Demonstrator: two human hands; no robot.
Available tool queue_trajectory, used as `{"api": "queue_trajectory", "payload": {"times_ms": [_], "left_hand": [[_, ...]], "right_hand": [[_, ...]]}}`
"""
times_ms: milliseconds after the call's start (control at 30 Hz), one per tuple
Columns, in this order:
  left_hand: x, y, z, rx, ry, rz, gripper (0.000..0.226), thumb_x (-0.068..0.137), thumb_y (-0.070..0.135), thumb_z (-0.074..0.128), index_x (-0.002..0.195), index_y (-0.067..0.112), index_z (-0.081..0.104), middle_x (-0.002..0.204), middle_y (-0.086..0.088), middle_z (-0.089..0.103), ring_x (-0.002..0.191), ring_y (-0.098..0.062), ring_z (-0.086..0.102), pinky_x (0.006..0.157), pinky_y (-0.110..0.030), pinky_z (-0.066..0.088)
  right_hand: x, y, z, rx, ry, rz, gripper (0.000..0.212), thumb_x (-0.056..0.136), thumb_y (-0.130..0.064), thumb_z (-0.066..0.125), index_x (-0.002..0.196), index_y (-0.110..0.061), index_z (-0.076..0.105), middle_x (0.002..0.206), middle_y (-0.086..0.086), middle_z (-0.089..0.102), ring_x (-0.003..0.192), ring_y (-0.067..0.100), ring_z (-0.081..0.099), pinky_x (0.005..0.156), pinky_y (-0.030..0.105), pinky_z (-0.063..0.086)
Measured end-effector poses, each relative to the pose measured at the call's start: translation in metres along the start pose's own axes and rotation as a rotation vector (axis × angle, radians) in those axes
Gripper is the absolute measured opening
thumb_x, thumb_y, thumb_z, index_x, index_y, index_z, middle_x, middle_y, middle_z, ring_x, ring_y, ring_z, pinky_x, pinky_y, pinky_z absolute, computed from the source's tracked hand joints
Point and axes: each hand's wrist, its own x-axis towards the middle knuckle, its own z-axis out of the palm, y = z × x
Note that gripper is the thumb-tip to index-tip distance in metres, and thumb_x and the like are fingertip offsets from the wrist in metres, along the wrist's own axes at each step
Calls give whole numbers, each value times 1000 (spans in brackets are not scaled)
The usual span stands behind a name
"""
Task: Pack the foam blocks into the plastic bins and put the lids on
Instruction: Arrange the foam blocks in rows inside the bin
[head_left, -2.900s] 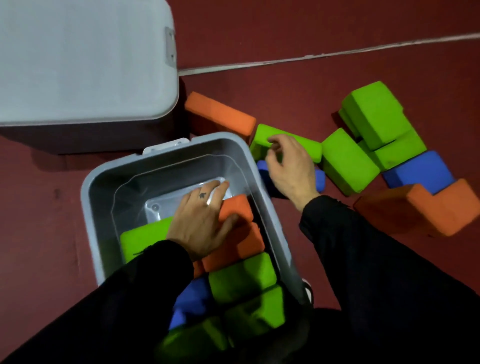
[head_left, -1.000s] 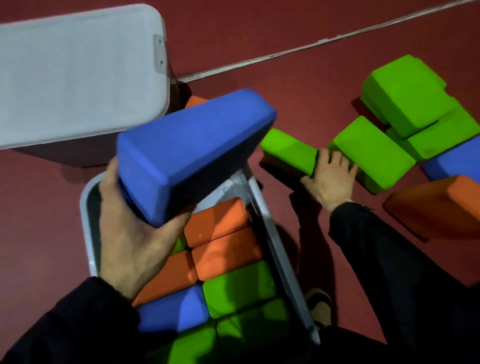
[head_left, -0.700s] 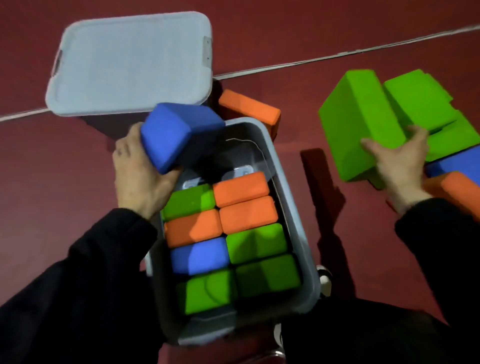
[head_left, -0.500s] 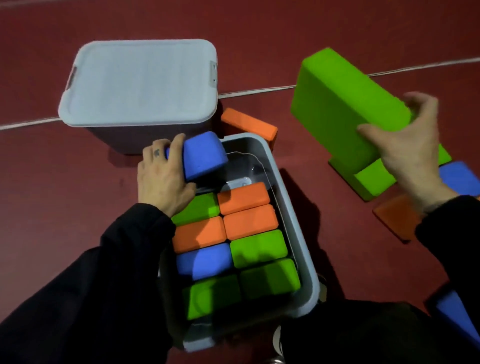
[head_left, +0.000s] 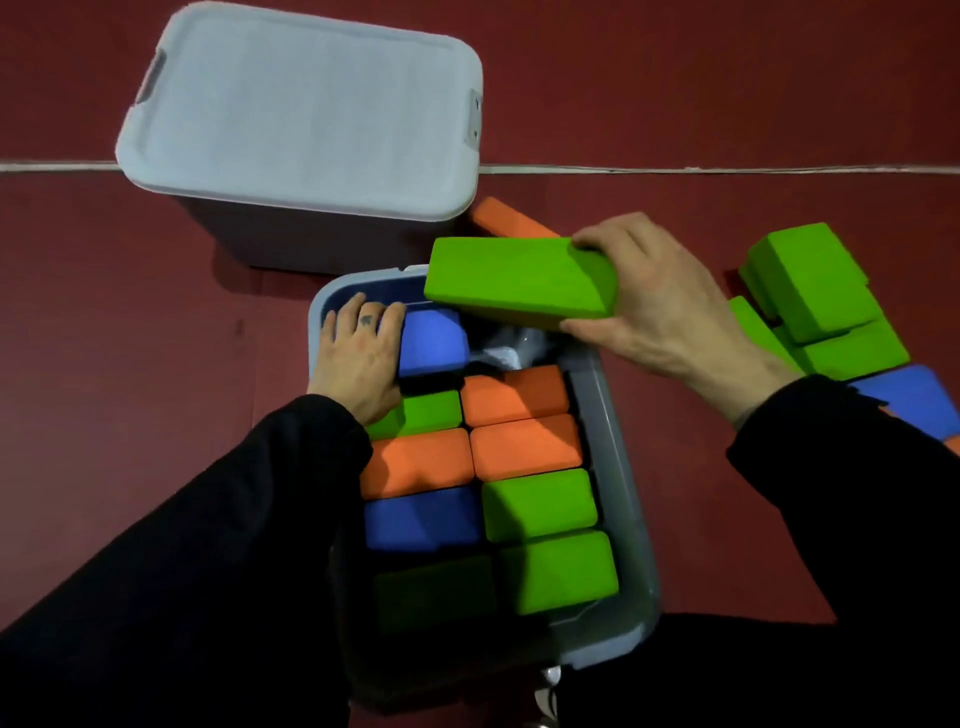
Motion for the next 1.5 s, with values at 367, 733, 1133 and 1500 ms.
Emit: {"api": "queue_trajectory", "payload": {"times_ms": [367, 733, 1133, 1500], "left_hand": [[23, -7, 34, 309, -194, -14, 99, 85, 52, 56, 159, 11, 6, 144, -17, 40, 126, -39, 41, 117, -55, 22], [48, -4, 59, 60, -423, -48, 97, 86, 39, 51, 158, 3, -3, 154, -18, 30, 143, -43, 26, 121, -52, 20], [48, -9, 64, -95, -355, -120, 73, 76, 42, 60, 135, 6, 37, 137, -18, 45, 143, -42, 28, 122, -55, 13], [37, -9, 65, -203, -374, -64, 86, 87, 35, 52, 159, 23, 7, 164, -13, 15, 151, -41, 7, 117, -68, 10]], "right_hand": [[44, -23, 28, -268, -132, -73, 71, 68, -35, 81, 130, -11, 56, 122, 16, 54, 100, 40, 54, 80, 47, 46], [100, -29, 46, -421, -339, -151, 56, 71, -24, 75, 120, -9, 55, 118, 13, 52, 101, 39, 52, 72, 42, 34], [70, -32, 140, -385, -443, -294, 57, 74, -20, 72, 130, -16, 60, 122, 13, 55, 105, 36, 55, 85, 45, 43], [2, -22, 200, -67, -237, 313, 75, 101, -60, 30, 160, -14, 30, 167, 16, 25, 155, 37, 19, 125, 56, 16]]}}
